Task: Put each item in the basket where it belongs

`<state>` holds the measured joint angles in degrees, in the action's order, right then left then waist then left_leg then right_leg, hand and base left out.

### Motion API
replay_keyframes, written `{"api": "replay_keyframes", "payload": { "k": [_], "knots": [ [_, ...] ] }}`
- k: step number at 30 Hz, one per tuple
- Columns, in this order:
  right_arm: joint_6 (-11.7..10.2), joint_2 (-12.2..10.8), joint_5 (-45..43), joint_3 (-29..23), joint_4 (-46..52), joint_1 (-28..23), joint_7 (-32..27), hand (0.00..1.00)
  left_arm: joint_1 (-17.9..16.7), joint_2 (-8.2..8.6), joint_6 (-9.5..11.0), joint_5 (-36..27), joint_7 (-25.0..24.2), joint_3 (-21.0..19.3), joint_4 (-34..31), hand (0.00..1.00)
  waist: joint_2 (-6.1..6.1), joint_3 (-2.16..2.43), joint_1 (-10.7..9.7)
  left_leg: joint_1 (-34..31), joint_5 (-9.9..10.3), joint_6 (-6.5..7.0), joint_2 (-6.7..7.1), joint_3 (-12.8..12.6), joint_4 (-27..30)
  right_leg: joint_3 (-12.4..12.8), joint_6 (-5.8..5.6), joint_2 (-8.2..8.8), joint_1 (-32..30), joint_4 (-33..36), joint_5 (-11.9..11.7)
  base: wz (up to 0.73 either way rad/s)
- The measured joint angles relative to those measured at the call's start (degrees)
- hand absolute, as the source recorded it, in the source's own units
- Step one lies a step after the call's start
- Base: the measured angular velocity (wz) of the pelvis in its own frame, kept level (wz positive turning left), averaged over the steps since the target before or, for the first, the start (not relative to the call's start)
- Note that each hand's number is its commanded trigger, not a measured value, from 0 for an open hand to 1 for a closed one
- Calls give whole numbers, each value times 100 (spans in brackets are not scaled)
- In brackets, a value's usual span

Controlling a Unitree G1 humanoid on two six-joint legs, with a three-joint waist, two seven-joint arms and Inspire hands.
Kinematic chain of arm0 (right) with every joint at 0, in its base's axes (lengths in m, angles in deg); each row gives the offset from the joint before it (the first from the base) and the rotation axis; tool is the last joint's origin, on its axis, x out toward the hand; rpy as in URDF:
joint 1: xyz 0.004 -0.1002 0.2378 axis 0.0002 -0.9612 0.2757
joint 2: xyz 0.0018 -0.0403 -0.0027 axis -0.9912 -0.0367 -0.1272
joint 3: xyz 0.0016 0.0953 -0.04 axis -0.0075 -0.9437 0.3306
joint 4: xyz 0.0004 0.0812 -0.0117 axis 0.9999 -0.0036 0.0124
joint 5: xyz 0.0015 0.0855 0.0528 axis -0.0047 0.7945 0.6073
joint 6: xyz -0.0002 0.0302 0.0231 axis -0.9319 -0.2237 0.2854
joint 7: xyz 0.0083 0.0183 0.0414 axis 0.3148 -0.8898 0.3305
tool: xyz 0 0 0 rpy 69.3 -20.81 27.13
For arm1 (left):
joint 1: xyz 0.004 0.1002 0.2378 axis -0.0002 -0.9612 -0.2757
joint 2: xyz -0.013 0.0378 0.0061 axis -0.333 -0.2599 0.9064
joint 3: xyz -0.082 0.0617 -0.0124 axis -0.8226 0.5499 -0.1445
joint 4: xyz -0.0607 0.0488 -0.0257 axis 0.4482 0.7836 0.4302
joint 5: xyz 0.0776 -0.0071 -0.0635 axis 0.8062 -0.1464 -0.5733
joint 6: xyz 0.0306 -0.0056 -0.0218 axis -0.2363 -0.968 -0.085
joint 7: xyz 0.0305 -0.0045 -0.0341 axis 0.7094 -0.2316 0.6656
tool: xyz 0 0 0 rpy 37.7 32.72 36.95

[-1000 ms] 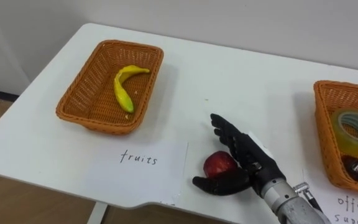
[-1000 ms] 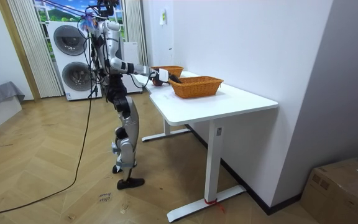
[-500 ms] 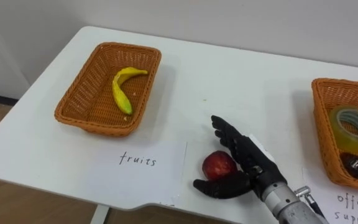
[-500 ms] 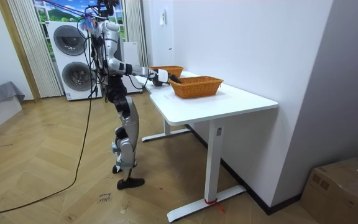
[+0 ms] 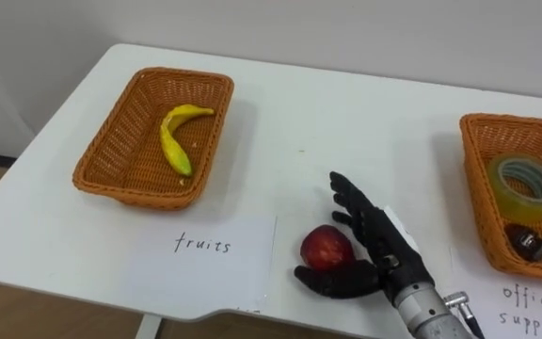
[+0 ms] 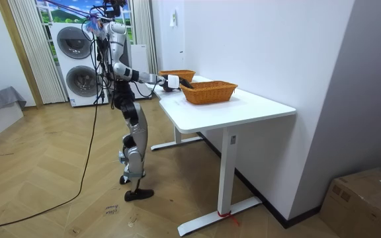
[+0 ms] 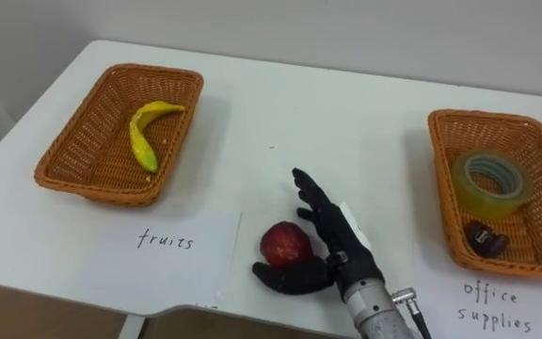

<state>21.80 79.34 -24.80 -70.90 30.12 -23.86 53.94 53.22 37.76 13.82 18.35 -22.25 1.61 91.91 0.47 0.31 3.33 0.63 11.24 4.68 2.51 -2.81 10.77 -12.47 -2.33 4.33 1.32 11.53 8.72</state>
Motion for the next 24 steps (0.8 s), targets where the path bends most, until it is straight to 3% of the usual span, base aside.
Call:
{"api": "replay_keyframes", "payload": {
  "k": [9,24],
  "knots": [
    [-132,-13,-31,-227,-273,128,-328,100,6,-1,0,1,-61,2,1,0,-35,10,-8,-2,0,0,0,0,-9,-7,-1,-2,-5,-7,-1,0],
    [-118,-27,-146,-348,-319,103,-482,100,-4,3,1,2,-85,2,0,0,-21,21,-15,2,0,0,-7,-14,-40,-12,-6,-19,22,-96,-27,0]
  ]
}}
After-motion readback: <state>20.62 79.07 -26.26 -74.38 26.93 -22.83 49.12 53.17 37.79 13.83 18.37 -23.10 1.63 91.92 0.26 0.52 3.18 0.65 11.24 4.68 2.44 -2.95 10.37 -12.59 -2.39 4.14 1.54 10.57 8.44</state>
